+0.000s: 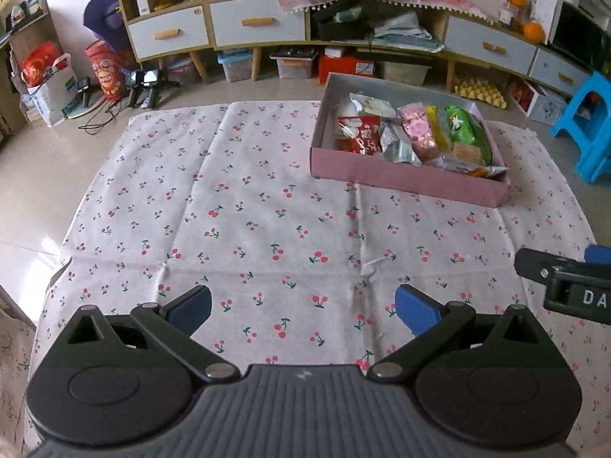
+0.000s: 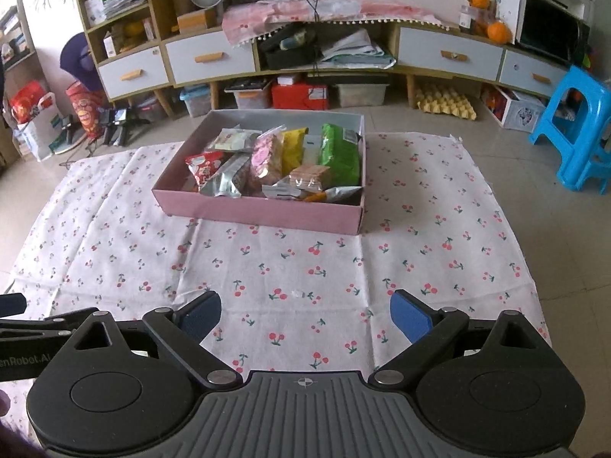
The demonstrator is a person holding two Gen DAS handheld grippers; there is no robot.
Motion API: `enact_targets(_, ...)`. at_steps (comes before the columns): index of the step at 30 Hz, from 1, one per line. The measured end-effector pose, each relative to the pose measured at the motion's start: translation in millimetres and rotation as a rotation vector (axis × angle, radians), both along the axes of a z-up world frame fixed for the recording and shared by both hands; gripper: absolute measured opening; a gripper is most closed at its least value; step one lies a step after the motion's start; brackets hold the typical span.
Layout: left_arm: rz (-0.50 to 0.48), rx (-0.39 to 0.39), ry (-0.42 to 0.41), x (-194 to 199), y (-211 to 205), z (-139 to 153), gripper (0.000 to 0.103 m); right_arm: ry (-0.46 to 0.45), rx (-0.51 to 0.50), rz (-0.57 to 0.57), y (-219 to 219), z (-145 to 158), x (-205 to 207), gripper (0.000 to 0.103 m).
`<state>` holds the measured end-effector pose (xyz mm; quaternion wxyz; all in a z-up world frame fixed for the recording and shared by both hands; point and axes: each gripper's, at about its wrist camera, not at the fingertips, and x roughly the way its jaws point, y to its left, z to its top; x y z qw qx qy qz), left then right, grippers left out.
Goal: Organize snacks
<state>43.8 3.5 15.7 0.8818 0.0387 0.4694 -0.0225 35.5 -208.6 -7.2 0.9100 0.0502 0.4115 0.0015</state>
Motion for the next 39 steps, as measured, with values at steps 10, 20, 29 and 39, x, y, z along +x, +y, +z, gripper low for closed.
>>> enact_targets(10,-0.023,0.016,0.006,-3.1,-4.5,-1.8,0.102,0.010,0.005,0.024,8.5,-1.2,0.7,0.097)
enact_targets(20,-0.024,0.009,0.009,-3.5,-4.4,-2.0,0.102,0.016,-0.001,0.026,9.5,-2.1,-1.0,0.097)
enact_targets(29,-0.023,0.001,0.018,-2.5,-3.9,-3.1,0.102,0.018,-0.002,0.027,9.8,-2.4,-1.4,0.097)
enact_targets(39,-0.023,0.001,0.019,-2.5,-4.0,-3.0,0.102,0.018,-0.003,0.028,9.9,-2.5,-1.1,0.097)
